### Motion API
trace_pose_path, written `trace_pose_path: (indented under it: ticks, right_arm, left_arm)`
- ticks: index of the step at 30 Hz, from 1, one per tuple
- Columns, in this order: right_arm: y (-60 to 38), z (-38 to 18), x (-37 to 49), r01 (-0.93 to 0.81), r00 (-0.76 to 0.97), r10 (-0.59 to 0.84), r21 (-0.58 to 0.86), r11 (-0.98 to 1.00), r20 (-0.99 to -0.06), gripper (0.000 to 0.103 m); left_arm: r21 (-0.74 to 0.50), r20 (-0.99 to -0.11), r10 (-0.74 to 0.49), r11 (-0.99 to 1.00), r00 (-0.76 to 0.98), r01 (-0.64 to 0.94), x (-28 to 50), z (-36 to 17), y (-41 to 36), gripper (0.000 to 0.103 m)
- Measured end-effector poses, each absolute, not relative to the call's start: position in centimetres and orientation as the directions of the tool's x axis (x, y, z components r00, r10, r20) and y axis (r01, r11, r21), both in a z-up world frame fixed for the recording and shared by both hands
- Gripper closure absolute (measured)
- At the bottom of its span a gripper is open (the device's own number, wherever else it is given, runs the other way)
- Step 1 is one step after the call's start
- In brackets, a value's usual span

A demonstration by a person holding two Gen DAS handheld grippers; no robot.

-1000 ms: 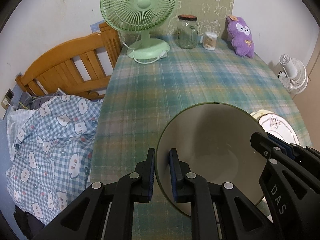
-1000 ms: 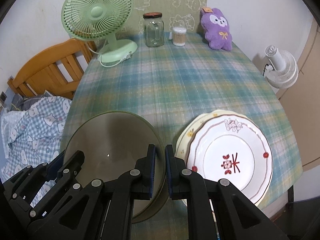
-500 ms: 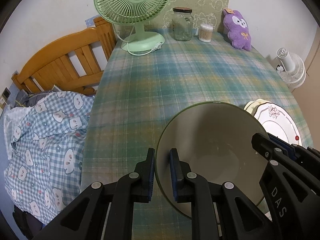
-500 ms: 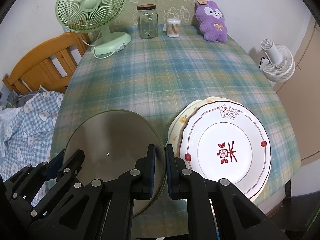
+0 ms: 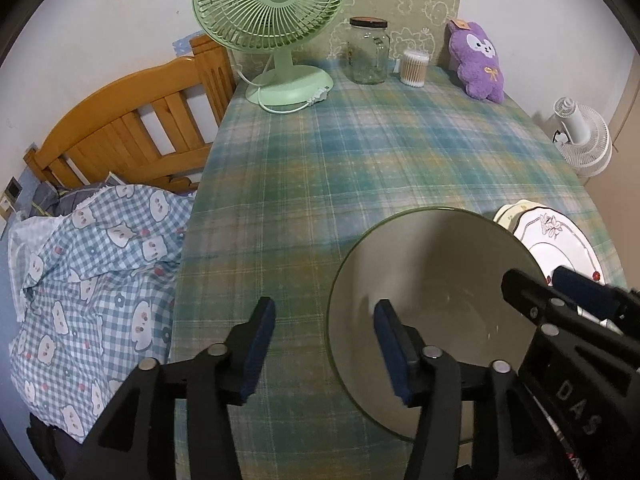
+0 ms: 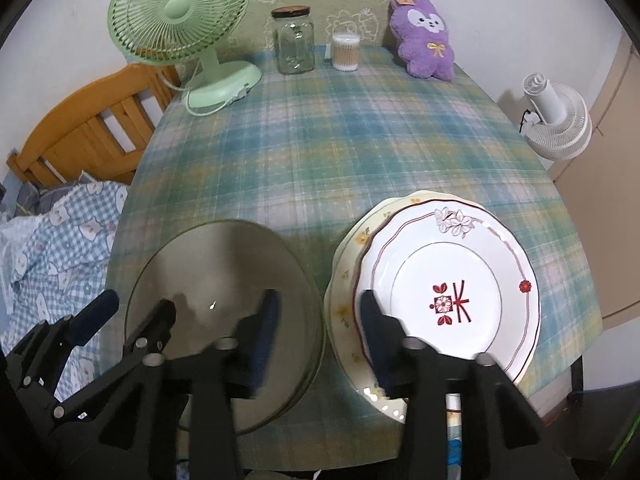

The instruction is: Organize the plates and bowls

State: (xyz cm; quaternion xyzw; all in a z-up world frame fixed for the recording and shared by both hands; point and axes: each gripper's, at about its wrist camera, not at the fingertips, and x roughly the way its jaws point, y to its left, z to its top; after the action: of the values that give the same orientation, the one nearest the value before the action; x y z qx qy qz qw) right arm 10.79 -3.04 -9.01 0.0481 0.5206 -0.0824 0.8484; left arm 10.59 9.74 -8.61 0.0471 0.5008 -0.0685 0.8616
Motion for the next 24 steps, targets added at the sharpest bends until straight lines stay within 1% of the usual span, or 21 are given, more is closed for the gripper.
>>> trace_pose_path:
  ticks: [8, 14, 21, 24]
  right_arm:
    - [-3.6, -9.3, 11.9, 0.170, 0.427, -0.069, 0.005, 0.985, -0.901, 0.050]
    - [-3.7, -10.5, 12.7, 0.160, 0.422, -0.018, 0.055, 0.986, -0.906, 0.050]
    - [-3.3, -12.1, 13.7, 0.130, 0.390, 0.016, 0.072, 0.989, -0.921, 0.050]
    - [-3.4, -12.8, 14.1, 0.134, 0.371, 0.021, 0.076, 0.988, -0.928, 0.051]
  left_arm:
    - [-0.007, -0.873, -0.104, 0.980, 0.476, 0.201, 10.9, -8.7, 9.1, 0.029]
    - [-0.019, -0.886, -0.101, 0.983, 0.453, 0.182, 11.6, -9.7, 9.4, 0.029]
    - [-0.017, -0.898, -0.090, 0.985, 0.431, 0.170, 12.3, -10.7, 9.4, 0.029]
    - [-0.037, -0.903, -0.108, 0.984, 0.416, 0.174, 12.4, -10.9, 9.3, 0.030]
